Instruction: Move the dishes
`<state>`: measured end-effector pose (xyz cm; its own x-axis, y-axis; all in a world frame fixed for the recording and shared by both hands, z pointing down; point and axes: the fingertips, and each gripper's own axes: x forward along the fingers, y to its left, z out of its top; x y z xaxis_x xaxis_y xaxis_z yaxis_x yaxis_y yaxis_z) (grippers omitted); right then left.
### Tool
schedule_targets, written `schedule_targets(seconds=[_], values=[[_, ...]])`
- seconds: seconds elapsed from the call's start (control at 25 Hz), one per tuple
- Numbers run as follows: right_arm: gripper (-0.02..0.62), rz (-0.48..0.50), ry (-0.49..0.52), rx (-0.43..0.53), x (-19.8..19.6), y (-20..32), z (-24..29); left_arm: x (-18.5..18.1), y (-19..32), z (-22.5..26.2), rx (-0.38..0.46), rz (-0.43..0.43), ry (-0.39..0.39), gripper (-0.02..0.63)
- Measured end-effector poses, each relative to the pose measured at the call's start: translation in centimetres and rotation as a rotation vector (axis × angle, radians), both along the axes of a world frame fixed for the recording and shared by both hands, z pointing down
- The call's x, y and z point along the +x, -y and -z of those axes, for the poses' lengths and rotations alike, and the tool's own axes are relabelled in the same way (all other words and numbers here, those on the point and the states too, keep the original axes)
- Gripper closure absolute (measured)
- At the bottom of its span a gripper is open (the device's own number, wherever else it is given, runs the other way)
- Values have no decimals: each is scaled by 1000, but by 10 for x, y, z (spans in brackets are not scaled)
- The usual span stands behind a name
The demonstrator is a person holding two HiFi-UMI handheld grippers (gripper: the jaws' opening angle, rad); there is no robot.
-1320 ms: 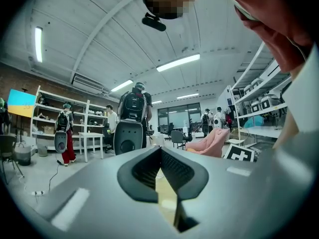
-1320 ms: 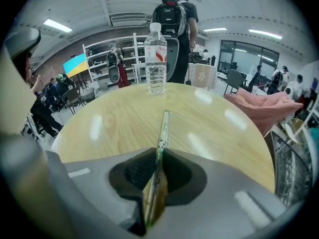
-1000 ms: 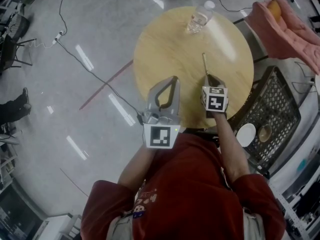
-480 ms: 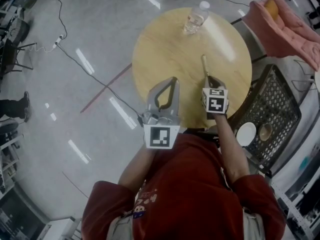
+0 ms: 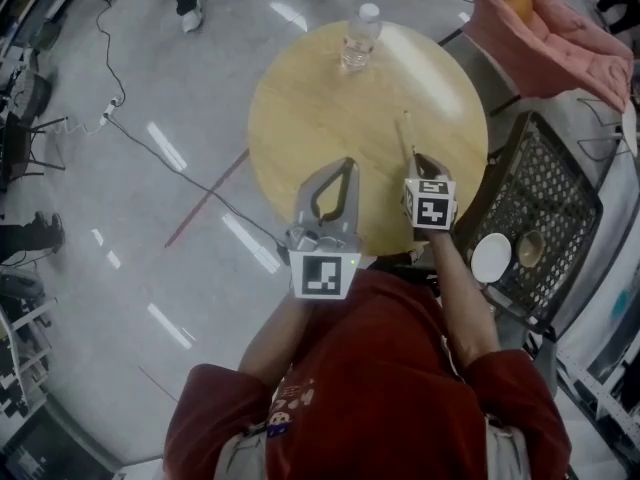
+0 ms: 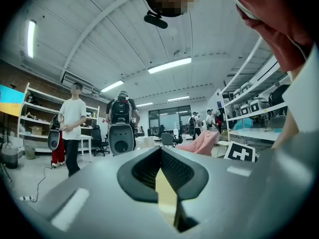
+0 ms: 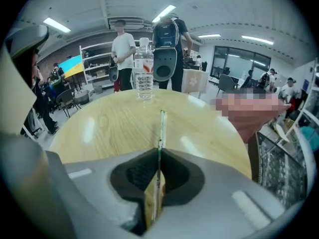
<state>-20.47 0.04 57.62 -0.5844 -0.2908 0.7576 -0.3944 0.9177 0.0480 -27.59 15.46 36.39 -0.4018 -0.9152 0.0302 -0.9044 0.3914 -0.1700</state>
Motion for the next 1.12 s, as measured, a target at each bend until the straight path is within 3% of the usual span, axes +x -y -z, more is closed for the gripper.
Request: schedule_targets(seconds=[0.56,1.12], values=[[575,-186,40,33,80,45,26,56,53,20,31,-174,35,600],[575,-428,47,57,205,84,42,147,116,36,38,-409,37,600]])
